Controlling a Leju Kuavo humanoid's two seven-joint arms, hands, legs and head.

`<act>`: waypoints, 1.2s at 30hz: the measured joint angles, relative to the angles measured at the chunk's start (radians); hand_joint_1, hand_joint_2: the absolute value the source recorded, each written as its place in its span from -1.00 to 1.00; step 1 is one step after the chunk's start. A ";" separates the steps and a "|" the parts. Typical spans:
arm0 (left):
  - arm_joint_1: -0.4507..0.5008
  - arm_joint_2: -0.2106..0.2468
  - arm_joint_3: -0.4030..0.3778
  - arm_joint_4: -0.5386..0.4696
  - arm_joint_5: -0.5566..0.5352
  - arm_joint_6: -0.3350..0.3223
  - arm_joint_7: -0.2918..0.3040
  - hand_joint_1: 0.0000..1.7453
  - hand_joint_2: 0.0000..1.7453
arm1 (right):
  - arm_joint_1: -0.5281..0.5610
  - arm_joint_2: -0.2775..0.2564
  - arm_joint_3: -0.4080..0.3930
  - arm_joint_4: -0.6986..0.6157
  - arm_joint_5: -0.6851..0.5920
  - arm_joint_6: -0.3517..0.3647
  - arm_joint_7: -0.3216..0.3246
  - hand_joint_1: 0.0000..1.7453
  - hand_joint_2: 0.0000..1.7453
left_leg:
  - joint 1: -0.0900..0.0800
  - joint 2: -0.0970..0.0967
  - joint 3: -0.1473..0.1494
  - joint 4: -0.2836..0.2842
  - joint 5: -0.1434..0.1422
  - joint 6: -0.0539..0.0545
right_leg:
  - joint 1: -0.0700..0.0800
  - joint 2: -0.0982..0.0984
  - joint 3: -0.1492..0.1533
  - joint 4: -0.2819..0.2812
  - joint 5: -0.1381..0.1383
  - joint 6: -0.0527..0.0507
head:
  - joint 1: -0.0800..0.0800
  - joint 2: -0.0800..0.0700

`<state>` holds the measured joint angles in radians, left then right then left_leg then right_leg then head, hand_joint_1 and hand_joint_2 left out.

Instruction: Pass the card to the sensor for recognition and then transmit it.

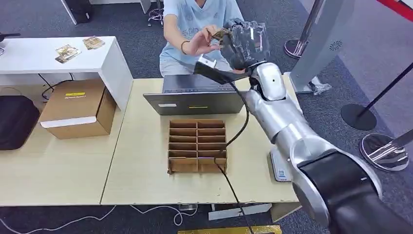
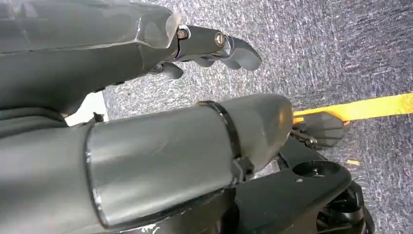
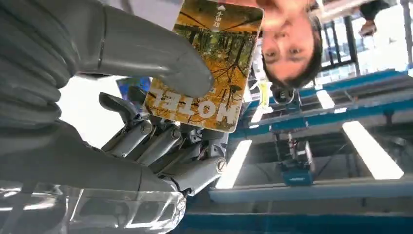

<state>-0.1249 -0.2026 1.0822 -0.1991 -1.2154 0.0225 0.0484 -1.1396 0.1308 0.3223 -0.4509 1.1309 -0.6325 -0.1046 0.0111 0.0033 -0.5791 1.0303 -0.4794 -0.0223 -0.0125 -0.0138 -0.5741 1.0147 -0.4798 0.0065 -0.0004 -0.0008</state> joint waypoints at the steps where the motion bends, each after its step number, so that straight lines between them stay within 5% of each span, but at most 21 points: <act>1: 0.000 0.000 0.000 0.000 0.002 0.002 -0.001 -1.00 -1.00 | 0.001 -0.003 -0.017 -0.009 -0.033 0.001 -0.020 1.00 1.00 | 0.000 0.000 0.000 0.000 0.000 0.000 | 0.000 0.000 0.000 0.000 0.000 0.000 | 0.000 0.000; 5: 0.004 0.000 0.000 0.000 0.014 0.002 -0.016 -1.00 -1.00 | 0.017 -0.026 -0.080 -0.067 -0.183 0.053 -0.105 1.00 1.00 | 0.000 0.000 0.000 0.000 0.000 0.000 | 0.000 0.000 0.000 0.000 0.000 0.000 | 0.000 0.000; 15: 0.031 0.003 0.002 0.000 0.037 0.001 -0.031 -1.00 -1.00 | 0.106 -0.145 -0.185 -0.252 -0.514 0.329 -0.202 1.00 1.00 | 0.000 -0.001 -0.001 0.001 0.000 0.000 | 0.000 0.000 -0.001 0.000 0.000 0.000 | 0.000 0.000; 26: 0.044 0.010 0.004 0.000 0.045 -0.014 -0.033 -1.00 -1.00 | 0.171 -0.360 -0.227 -0.333 -0.741 0.725 -0.191 1.00 1.00 | 0.000 -0.003 -0.002 0.001 0.000 0.000 | 0.000 -0.003 -0.001 -0.001 0.000 0.000 | 0.000 0.000; 36: 0.049 0.011 0.005 0.000 0.045 -0.014 -0.034 -1.00 -1.00 | 0.287 -0.551 -0.257 -0.343 -0.908 0.861 -0.188 1.00 1.00 | 0.000 -0.003 -0.002 0.001 -0.001 0.002 | 0.000 -0.003 -0.001 -0.001 0.000 0.000 | 0.000 0.000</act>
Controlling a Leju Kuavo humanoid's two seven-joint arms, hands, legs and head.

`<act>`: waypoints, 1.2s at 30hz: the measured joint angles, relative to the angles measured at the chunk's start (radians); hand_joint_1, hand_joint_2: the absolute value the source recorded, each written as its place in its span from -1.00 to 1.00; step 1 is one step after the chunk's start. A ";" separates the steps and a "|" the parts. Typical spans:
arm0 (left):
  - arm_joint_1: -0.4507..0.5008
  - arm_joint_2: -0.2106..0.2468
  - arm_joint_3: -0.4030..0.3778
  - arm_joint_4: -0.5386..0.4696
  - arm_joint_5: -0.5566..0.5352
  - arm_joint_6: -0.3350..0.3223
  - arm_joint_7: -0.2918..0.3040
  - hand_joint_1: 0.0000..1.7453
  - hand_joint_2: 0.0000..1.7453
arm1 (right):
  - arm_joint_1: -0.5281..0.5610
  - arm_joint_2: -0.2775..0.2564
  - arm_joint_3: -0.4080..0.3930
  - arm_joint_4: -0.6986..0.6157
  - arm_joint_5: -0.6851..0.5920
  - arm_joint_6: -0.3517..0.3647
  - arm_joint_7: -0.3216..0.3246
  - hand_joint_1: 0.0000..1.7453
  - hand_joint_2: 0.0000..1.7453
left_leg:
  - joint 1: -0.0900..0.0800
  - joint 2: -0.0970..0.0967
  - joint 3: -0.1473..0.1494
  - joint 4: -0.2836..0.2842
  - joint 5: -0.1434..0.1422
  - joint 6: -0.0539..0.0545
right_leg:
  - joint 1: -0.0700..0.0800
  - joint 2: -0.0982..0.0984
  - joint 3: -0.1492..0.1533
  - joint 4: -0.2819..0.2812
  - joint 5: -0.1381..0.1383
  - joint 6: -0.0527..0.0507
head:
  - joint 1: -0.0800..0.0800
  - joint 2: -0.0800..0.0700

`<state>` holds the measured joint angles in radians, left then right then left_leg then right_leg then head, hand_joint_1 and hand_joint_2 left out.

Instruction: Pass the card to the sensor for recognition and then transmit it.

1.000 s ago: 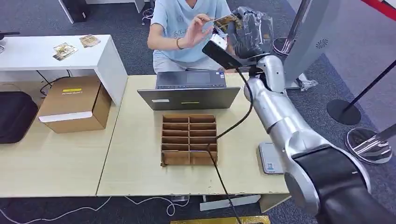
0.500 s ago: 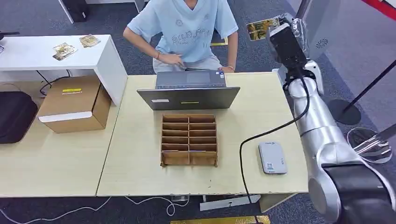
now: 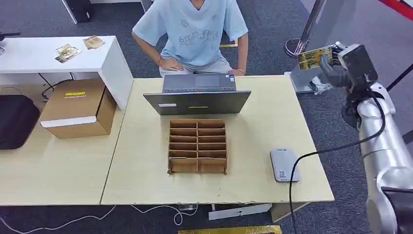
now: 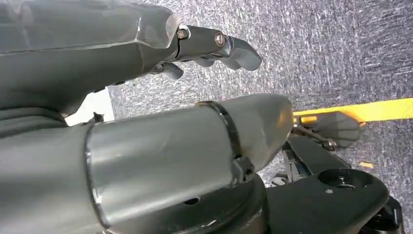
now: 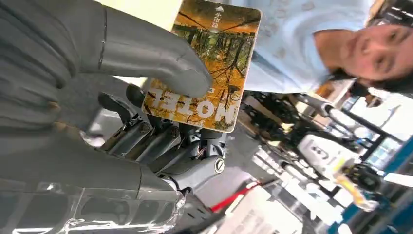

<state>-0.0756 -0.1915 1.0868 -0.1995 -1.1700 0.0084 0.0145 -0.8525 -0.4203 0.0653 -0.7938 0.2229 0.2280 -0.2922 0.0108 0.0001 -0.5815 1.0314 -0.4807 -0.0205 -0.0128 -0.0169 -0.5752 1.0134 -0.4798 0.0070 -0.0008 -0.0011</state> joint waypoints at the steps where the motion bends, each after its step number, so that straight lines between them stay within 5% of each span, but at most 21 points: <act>1: 0.000 0.000 0.000 0.000 0.000 0.000 0.000 -1.00 -1.00 | 0.019 -0.018 -0.005 -0.003 -0.010 0.009 0.003 1.00 1.00 | 0.000 0.000 0.000 0.000 0.000 0.000 | 0.000 0.000 0.000 0.000 0.000 0.000 | 0.000 0.000; 15: 0.003 0.005 0.005 0.000 -0.005 -0.012 0.003 -1.00 -1.00 | 0.310 -0.187 -0.077 -0.061 -0.110 0.166 0.112 1.00 1.00 | 0.000 0.000 -0.001 0.000 -0.001 0.002 | 0.000 0.000 -0.001 0.000 0.000 0.000 | 0.000 0.000; 36: 0.003 0.014 0.006 0.000 -0.023 -0.026 0.015 -1.00 -1.00 | 0.491 -0.206 -0.011 -0.026 -0.205 0.191 0.188 1.00 1.00 | 0.000 0.000 -0.001 0.000 -0.001 0.002 | 0.000 -0.001 -0.001 0.000 -0.001 0.001 | 0.000 0.000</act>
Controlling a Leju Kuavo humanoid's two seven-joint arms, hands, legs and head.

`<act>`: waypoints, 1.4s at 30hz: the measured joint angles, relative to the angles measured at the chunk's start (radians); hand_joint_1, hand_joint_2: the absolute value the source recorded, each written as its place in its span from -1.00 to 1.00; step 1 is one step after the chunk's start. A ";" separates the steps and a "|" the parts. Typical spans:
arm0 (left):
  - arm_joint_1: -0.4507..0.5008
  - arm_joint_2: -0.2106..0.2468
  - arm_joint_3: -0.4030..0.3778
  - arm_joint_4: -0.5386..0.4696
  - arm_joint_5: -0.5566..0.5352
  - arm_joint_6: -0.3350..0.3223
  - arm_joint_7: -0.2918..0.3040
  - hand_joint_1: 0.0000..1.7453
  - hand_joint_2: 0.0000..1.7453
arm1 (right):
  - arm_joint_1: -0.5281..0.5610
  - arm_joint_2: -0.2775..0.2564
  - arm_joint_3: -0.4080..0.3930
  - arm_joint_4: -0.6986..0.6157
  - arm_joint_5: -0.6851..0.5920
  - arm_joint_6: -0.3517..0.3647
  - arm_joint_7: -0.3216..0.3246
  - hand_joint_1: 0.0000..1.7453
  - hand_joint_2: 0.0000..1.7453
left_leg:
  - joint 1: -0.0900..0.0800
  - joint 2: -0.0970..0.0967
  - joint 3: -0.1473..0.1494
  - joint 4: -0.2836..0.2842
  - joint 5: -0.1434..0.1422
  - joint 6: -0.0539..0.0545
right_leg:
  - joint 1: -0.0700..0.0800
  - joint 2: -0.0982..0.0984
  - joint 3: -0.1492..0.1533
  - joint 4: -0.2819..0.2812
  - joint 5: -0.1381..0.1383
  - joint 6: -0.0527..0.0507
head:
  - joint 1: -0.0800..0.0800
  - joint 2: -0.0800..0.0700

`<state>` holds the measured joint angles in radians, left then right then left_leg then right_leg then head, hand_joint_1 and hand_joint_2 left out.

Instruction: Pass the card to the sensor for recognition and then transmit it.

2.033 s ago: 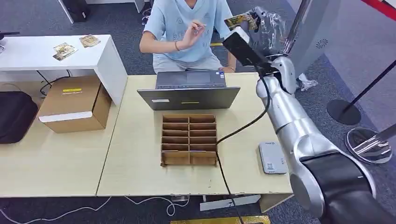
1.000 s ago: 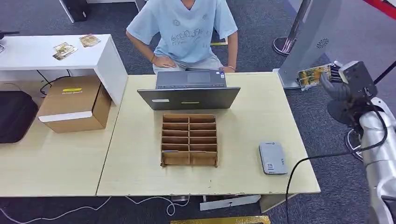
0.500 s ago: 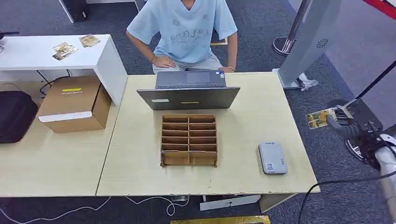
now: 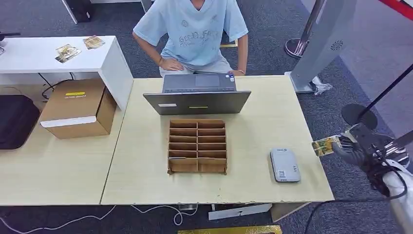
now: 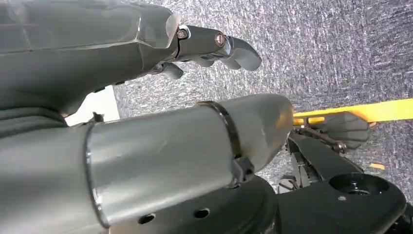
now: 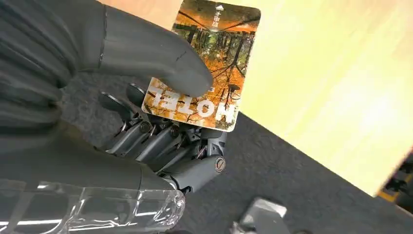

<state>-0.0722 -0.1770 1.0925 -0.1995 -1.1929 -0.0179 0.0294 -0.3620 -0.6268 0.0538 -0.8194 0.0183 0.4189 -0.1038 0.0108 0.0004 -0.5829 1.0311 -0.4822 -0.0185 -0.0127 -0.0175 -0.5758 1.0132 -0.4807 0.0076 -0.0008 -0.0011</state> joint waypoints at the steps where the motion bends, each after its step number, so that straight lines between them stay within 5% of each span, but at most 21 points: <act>1: 0.000 0.000 0.000 0.000 -0.002 -0.002 0.000 -1.00 -1.00 | 0.021 0.000 0.000 -0.001 -0.008 0.000 0.008 1.00 1.00 | 0.000 0.000 0.000 0.000 0.000 0.000 | 0.000 0.000 0.000 0.000 0.000 0.000 | 0.000 0.000; 10: 0.000 0.005 0.000 0.000 -0.010 -0.006 0.000 -1.00 -1.00 | 0.150 -0.005 -0.009 -0.030 -0.070 0.012 0.011 1.00 1.00 | 0.000 0.000 0.000 0.000 -0.001 0.001 | 0.000 0.001 -0.001 0.000 0.000 0.000 | 0.000 0.000; 29: -0.001 0.010 0.000 0.000 -0.013 -0.006 -0.015 -1.00 -1.00 | 0.168 -0.017 -0.010 -0.061 -0.268 0.083 -0.022 1.00 1.00 | 0.000 0.001 0.000 0.000 0.000 0.001 | 0.000 0.001 -0.001 0.000 0.000 0.000 | 0.000 0.000; 42: -0.001 0.010 0.000 0.000 -0.016 -0.006 -0.015 -1.00 -1.00 | 0.215 -0.037 0.023 -0.183 -0.321 0.129 0.050 1.00 1.00 | 0.000 0.001 0.000 0.000 0.000 0.001 | 0.000 0.001 -0.001 0.000 0.000 0.000 | 0.000 0.000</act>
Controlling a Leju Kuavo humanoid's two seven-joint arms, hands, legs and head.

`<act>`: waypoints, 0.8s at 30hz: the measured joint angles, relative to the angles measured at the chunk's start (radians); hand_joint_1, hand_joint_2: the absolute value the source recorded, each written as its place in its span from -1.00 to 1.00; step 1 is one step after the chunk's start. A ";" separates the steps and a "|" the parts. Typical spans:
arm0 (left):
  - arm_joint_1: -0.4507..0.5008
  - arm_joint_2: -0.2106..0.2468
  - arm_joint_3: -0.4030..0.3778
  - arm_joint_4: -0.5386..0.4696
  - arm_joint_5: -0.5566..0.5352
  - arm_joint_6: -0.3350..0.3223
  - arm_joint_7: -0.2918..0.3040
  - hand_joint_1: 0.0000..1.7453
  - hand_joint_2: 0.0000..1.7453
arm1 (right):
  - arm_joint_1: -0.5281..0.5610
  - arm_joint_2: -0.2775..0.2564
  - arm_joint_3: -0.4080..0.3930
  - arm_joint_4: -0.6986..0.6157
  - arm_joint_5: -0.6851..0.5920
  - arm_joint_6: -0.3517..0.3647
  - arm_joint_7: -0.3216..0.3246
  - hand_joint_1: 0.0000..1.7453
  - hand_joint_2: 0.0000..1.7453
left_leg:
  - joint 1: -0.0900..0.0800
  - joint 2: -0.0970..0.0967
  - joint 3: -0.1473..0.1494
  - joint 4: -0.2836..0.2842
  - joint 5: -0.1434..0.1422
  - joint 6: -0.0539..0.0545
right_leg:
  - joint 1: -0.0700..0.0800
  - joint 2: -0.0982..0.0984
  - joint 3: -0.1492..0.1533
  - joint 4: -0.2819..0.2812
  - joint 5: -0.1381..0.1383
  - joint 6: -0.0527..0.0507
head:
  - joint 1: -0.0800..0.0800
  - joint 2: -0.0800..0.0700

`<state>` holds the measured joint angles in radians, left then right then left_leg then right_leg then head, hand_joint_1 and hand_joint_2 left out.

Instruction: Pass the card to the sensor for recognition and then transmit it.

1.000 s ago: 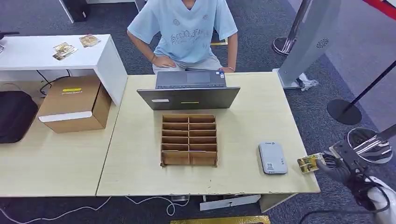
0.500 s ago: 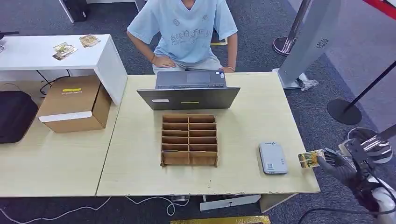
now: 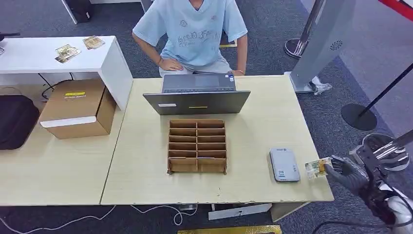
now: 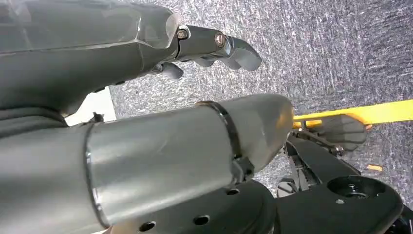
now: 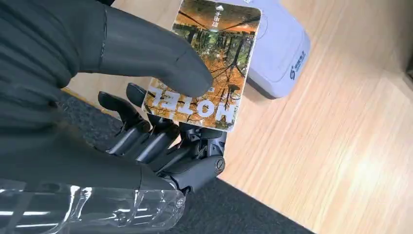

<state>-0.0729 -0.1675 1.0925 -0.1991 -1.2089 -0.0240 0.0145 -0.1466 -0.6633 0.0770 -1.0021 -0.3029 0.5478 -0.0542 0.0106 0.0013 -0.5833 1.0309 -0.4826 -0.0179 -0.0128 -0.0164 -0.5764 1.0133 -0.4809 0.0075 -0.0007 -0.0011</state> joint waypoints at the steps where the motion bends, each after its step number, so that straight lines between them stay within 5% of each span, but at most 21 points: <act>1: 0.000 0.000 0.000 0.000 0.000 0.000 0.000 -1.00 -1.00 | -0.005 -0.002 0.010 -0.003 -0.001 0.001 0.000 1.00 1.00 | 0.000 0.000 0.000 0.000 0.000 0.000 | 0.000 0.000 0.000 0.000 0.000 0.000 | 0.000 0.000; 24: -0.002 -0.002 0.000 0.000 -0.019 0.000 -0.003 -1.00 -1.00 | -0.240 0.063 0.353 0.150 0.060 -0.048 -0.007 1.00 1.00 | 0.000 0.001 0.000 0.000 0.000 0.000 | 0.000 0.000 0.000 0.000 0.000 0.000 | 0.000 0.000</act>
<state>-0.0754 -0.1694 1.0925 -0.1991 -1.2284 -0.0237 0.0118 -0.3865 -0.6008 0.4303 -0.8522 -0.2430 0.4997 -0.0614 0.0107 0.0022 -0.5834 1.0309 -0.4825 -0.0179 -0.0126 -0.0160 -0.5764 1.0136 -0.4808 0.0075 -0.0008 -0.0011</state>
